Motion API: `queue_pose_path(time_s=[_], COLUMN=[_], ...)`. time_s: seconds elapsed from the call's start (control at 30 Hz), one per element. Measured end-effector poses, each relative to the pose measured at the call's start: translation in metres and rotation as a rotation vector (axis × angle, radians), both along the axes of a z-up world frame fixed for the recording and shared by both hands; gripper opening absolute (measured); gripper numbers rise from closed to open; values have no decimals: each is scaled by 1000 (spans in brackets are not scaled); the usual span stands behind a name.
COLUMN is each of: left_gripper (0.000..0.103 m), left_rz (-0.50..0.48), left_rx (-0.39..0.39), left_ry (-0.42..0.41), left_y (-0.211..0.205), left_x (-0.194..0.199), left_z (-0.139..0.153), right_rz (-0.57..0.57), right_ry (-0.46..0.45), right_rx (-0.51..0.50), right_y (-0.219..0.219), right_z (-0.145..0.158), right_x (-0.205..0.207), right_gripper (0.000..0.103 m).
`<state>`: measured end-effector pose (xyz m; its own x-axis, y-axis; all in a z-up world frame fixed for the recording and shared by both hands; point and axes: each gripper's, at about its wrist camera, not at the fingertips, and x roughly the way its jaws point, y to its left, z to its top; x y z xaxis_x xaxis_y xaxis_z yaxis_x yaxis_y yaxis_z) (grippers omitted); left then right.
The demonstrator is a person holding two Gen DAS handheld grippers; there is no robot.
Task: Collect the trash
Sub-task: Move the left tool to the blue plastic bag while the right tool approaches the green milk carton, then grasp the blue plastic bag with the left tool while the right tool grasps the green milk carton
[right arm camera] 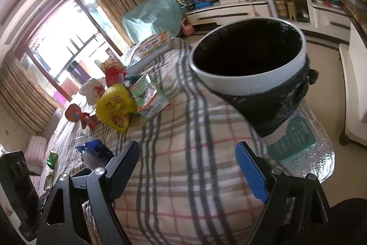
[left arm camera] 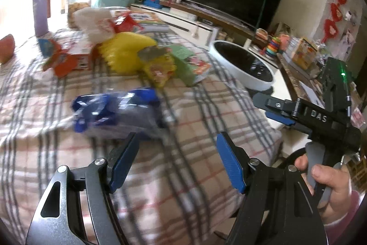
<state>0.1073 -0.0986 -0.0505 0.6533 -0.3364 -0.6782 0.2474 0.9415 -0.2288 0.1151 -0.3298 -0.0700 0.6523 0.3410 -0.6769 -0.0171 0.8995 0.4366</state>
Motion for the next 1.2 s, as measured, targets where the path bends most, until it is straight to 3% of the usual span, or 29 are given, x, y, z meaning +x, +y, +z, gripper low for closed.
queue_pose_path(time_s=[0.27,0.43,0.53,0.7,1.03,1.13,1.2], left_gripper=[72,79,80,80,80,80,80], left_rz=[114,102,89,114,172,184,192], left_rx=[-39,-39,-63,-18,-15,-18,-26], left_ry=[24,26,50,65,109,115,118], left_y=[43,42,36,29,40,39,39], left_x=[5,8,16,29,60,70,74], left_z=[-5,-6,-8,-15,-23,-24,-24], right_rz=[68,93,108,148,230,249,266], right_ry=[-5,-10,-14,-22,-25,-19,-12], right_rx=[-22,-37,-51,-88,-169,-196,-212], right_y=[31,42,46,54,77,83,87], right_z=[-3,-4,-4,-5,-14,-19,-22], right_x=[4,15,22,40,90,104,112], right_gripper=[87,87,87,87,86,81,67])
